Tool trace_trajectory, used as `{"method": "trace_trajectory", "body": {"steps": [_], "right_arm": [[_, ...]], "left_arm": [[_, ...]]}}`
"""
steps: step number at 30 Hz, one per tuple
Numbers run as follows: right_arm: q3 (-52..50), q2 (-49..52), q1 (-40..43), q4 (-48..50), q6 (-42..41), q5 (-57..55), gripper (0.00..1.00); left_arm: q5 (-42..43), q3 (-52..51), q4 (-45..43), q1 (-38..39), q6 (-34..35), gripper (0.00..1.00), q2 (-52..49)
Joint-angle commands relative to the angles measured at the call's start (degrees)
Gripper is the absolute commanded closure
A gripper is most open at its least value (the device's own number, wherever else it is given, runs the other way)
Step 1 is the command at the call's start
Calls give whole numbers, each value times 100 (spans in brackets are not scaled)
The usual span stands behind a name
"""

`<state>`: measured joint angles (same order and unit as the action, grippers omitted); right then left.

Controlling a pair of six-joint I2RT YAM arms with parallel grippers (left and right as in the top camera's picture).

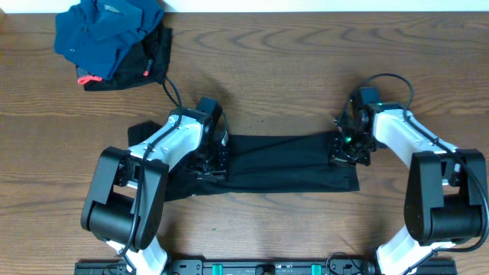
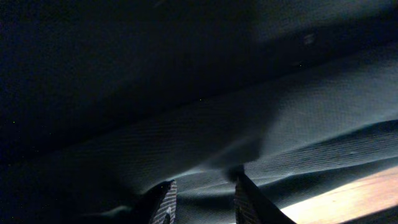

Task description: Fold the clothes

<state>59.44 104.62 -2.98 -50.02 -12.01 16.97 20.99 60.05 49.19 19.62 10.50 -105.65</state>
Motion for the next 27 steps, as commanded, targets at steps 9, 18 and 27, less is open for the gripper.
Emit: {"method": "trace_trajectory", "body": {"steps": [9,18,27], "right_arm": [[-28,52,643,37,-146,-647,90],[621,-28,680,-564,153,-426,84],[1725,-487,872,-1685,354,-1047,1]], "left_arm": [[-1014,-17,197,-9,7,67,260],[-1012,155,129,-2,-173,66,1620],[-1014,155,63,-2,-170,27,2850]]}}
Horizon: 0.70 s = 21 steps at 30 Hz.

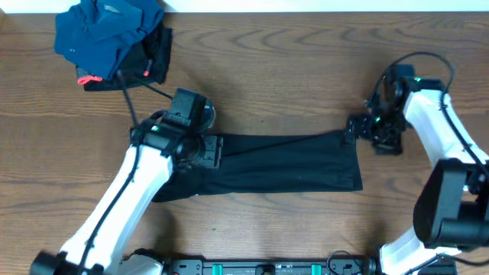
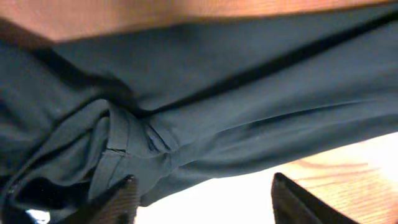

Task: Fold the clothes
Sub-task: 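Release the right gripper and move it to the garment's right end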

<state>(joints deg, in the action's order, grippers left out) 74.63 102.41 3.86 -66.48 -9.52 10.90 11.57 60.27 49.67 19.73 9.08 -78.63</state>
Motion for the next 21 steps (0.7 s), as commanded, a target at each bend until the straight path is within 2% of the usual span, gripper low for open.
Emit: {"method": "trace_trajectory", "body": {"steps": [1,8,12,13,17,21], "right_arm": [[201,-275,258,-39,105,-549,1],[-385,-264,669,411,236,-505,1],[-848,-264,662,872,328,-459,1],[-918,-264,658,962,391,-420,1],[-1113,-264,658,1281,901,48,1],[-1213,-264,658,1414,962,142,1]], "left_arm": [[-74,133,15,-13,-28,25,166],[-72,109,13,-13,-26,21,153],[-72,109,-28,-13,-26,21,153],[-72,109,-28,-13,-26,18,153],[-72,109,-42,-13,-28,16,153],[-74,109,-44,-13,-28,14,153]]}}
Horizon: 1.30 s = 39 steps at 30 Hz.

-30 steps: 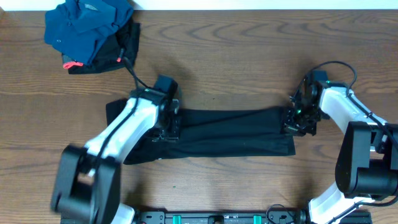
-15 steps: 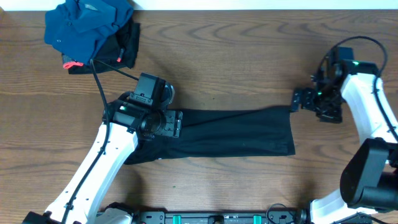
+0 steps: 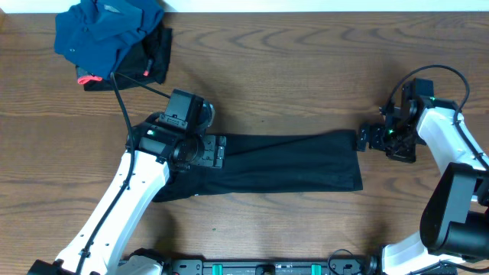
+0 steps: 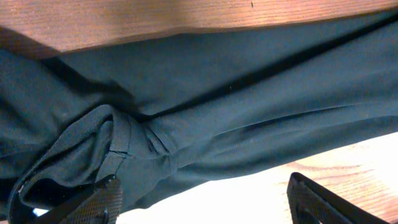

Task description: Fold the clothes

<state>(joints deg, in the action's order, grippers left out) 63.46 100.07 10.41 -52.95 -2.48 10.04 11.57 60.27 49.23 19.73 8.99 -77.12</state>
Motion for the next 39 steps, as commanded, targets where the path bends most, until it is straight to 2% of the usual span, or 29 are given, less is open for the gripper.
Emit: {"method": "trace_trajectory", "body": {"steps": [1,6,19,32,36,39], "right_arm": [[-131,-31,2,107,260,247,1],[-448,-31,2,511,348,675,1],[-1126,-31,-37,994,492,1252,1],[-1886,-31,-684,1611,332,1515,8],[-1923,-31,-903,1615,337,1637,20],[-1923,-31,-1027,1661,334,1635,47]], "left_arm": [[-72,109,-2,-13,-17,14,2],[-74,109,-26,-13,-20,8,2],[-74,109,-26,-13,-20,6,2],[-72,109,-24,-13,-20,5,2],[-72,109,-31,-13,-20,5,2],[-74,109,-26,-13,-20,5,2]]}}
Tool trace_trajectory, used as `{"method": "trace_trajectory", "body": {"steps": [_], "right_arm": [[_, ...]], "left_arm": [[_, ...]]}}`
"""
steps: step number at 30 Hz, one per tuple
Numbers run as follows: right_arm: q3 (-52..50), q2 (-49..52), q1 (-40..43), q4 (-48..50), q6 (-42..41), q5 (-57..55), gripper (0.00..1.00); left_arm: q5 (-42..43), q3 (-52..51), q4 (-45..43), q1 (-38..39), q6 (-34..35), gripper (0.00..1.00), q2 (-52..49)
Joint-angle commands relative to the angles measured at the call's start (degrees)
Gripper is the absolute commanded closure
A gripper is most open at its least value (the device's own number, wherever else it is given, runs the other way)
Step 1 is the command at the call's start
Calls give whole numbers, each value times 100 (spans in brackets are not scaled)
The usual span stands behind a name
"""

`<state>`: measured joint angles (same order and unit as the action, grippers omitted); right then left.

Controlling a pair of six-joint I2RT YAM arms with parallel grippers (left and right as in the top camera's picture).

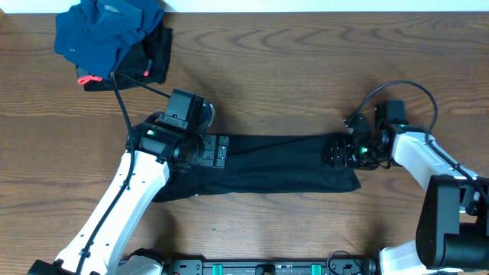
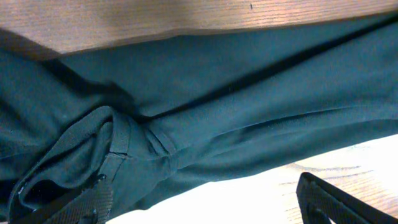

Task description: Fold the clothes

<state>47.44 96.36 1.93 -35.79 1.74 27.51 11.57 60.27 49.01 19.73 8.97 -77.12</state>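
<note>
A black garment (image 1: 283, 164) lies stretched out as a long strip across the table's middle. In the left wrist view its dark cloth (image 2: 236, 93) fills most of the frame, bunched into a fold at lower left. My left gripper (image 1: 220, 151) hovers over the garment's left part. It is open (image 2: 202, 208), fingers wide apart with nothing between them. My right gripper (image 1: 335, 151) sits low on the garment's right end. Its jaws cannot be made out from above.
A heap of other clothes lies at the table's far left corner, with a blue garment (image 1: 107, 30) on top of a black one with red bits (image 1: 149, 65). Bare wooden table (image 1: 306, 69) surrounds the strip. The left arm's cable runs toward the heap.
My right gripper has moved left, from just beyond the garment's right edge onto its right end. My left gripper stays in place, fingers slightly wider apart.
Both grippers were first low on the garment's two ends, the left fingers close together on the cloth. The left was then raised and open, with the right at the garment's upper right corner. The right then stood off the cloth. It is now back on the right end.
</note>
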Motion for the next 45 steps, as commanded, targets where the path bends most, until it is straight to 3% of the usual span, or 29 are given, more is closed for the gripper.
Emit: {"method": "trace_trajectory", "body": {"steps": [1,6,9,11,20,29,38,45], "right_arm": [[-323,341,-208,-31,-114,-111,54],[-321,341,-232,68,-278,-214,70],[-321,341,-227,76,-564,-647,91],[-321,341,-221,76,-782,-1019,99],[-219,341,494,-63,-1526,-2173,99],[780,341,1447,-1036,-1370,-3150,99],[2345,339,1165,-2669,-1394,-3327,99],[2583,339,236,-3145,-1491,-3327,99]], "left_arm": [[-74,109,-2,-13,-17,5,2],[-74,109,0,-13,-17,5,2],[-74,109,2,-13,-17,5,2],[-72,109,0,-13,-15,5,2],[-72,109,2,-13,-15,5,2],[-72,109,2,-13,-13,5,2],[-72,109,4,-13,-13,5,2],[-72,109,0,-13,-15,5,2]]}}
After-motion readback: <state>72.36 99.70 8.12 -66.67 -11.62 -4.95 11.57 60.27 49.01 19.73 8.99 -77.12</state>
